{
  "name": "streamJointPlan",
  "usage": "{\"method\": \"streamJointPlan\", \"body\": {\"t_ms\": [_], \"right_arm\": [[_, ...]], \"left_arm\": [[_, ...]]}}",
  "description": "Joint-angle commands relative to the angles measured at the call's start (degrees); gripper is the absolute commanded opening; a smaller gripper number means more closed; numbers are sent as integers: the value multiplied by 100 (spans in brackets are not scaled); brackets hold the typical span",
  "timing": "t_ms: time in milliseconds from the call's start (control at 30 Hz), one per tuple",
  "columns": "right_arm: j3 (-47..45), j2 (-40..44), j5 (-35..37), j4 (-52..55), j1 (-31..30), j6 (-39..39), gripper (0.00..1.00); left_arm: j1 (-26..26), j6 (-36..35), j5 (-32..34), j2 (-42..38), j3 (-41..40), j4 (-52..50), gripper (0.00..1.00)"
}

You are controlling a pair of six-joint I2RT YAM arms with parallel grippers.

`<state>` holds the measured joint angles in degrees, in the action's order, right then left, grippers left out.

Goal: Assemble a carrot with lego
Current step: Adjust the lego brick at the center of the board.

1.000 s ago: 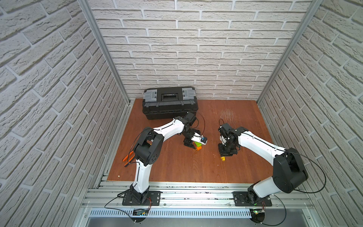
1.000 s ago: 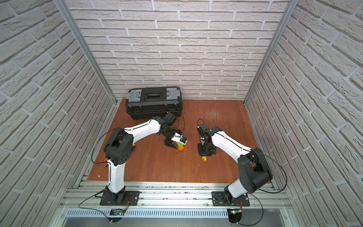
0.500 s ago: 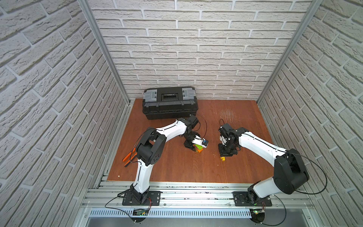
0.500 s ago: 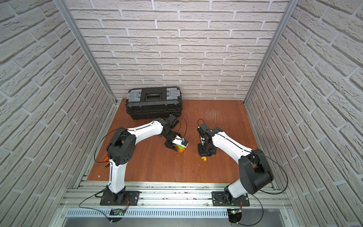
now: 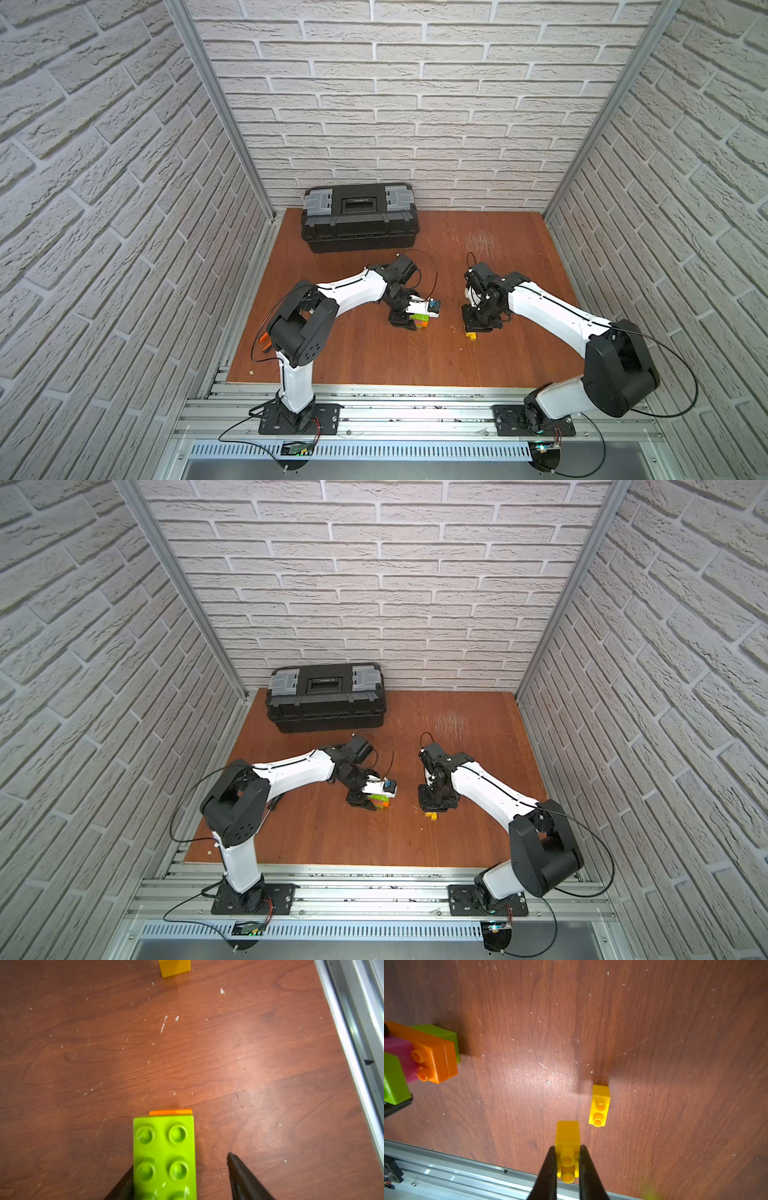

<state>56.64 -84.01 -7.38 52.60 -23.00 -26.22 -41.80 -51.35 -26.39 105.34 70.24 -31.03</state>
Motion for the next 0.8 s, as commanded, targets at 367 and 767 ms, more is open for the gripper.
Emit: {"method": "streamJointPlan", "body": {"t_ms": [367,767], "right_arm": [[216,273,-25,149,38,-50,3],[383,299,-33,166,39,-81,2]], "left_arm": [[251,2043,144,-1547,-2410,3717,98],[1177,3263,-1766,-1707,-3383,6360,91]]}}
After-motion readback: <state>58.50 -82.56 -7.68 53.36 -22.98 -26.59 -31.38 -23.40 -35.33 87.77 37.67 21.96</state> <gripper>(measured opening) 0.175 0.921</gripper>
